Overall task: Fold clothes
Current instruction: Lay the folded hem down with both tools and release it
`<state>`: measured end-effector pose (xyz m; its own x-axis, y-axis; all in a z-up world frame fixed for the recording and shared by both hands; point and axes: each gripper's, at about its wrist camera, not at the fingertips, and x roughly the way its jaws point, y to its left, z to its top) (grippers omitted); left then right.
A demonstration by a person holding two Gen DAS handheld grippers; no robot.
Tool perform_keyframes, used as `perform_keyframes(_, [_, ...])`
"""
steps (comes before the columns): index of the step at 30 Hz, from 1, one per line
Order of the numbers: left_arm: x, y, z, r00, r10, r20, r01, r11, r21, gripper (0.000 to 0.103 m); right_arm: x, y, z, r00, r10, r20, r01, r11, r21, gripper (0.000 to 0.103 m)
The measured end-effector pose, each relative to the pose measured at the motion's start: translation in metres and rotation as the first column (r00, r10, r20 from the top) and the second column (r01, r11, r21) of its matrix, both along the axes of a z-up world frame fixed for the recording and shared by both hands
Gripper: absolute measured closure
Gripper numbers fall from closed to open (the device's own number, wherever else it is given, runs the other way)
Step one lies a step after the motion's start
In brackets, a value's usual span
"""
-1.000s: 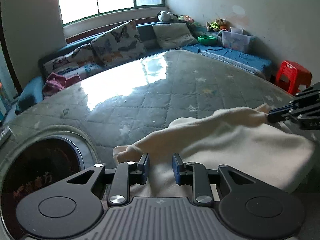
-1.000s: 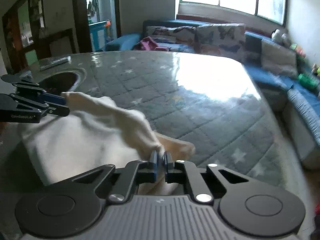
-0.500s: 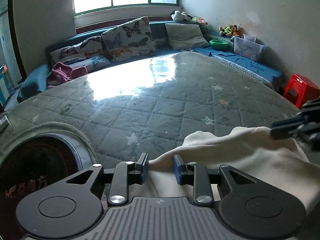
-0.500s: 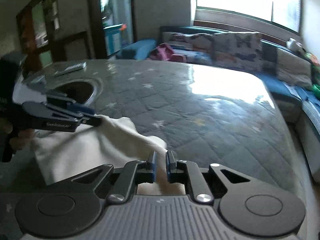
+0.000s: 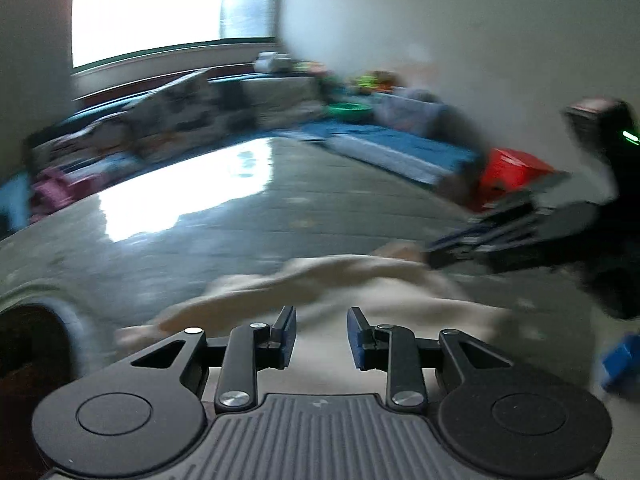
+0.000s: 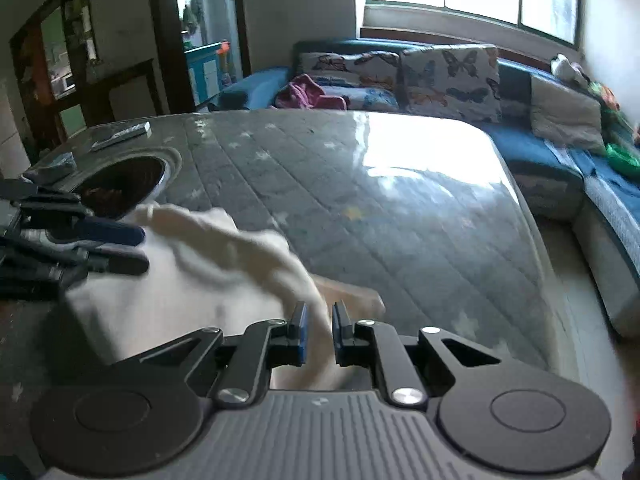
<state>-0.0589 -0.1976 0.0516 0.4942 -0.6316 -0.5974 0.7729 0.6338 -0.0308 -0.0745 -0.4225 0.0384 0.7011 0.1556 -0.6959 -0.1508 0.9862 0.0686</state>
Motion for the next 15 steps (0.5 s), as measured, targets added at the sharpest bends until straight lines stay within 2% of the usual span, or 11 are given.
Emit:
perform_keyframes(2, [-0.013, -0.017, -0.003, 0.998, -0.061, -0.002, 0.061, 0.998, -0.001, 0.072, -0.011, -0.008, -0.003, 1.0, -0.011, -0.015, 0.011, 1.0, 0.02, 0.093])
perform_keyframes(9, [-0.043, -0.054, -0.031, 0.976, -0.216, -0.023, 0.217, 0.974, 0.073, 0.072, -0.027, -0.024, -0.006, 1.0, -0.016, -0.026, 0.019, 0.995, 0.102, 0.093])
perform_keyframes(15, [-0.04, -0.051, -0.033, 0.977, -0.212, -0.003, 0.211, 0.974, 0.079, 0.071, -0.015, -0.023, -0.019, 0.999, -0.007, -0.032, 0.012, 0.985, 0.17, 0.092])
